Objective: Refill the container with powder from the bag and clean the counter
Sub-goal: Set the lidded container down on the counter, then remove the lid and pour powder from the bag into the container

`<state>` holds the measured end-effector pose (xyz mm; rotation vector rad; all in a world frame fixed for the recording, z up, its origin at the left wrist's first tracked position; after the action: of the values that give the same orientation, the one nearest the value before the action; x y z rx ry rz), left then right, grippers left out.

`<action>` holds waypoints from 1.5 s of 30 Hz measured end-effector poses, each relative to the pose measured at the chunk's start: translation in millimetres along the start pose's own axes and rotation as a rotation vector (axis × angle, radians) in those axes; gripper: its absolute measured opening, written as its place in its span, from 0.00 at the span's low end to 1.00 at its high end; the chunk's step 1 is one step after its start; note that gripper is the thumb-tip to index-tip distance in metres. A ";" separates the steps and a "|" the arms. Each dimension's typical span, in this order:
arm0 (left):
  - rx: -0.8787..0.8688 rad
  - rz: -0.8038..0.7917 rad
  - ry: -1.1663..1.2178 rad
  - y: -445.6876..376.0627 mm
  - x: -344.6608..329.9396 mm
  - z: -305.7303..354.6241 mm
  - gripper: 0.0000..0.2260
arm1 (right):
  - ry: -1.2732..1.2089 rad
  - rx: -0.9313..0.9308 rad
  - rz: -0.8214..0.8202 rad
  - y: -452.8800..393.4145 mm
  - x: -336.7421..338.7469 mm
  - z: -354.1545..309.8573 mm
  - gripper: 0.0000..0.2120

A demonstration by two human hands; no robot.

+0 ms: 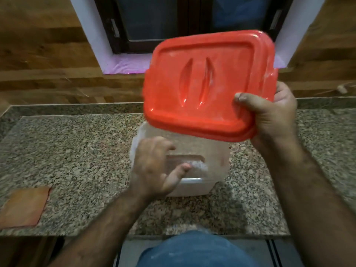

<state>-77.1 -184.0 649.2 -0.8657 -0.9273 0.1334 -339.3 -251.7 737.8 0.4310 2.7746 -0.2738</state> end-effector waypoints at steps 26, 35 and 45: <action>0.007 -1.034 -0.310 -0.9 -97.8 16.5 0.32 | 1.678 0.089 -0.740 8.6 169.1 228.1 0.10; 0.054 -0.973 -0.272 2.2 -94.9 16.6 0.38 | 1.467 -0.159 -0.696 2.3 190.0 228.1 0.31; 0.453 -0.260 -0.026 -20.4 -31.3 8.8 0.28 | 0.719 0.447 -0.235 -60.5 19.4 107.9 0.10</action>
<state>-108.1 -206.5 645.9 -0.3217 -0.9760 0.1234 -346.0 -328.6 639.2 0.3496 3.4682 -0.9774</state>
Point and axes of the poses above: each hand's wrist, its own y-axis away from the middle knuckle, its own x-axis out of the back of the hand, z = x × y, the point moved 3 cm from there along -y, towards the middle knuckle, and after that the axes turned 2 degrees about -x, right-handed, at the moved point
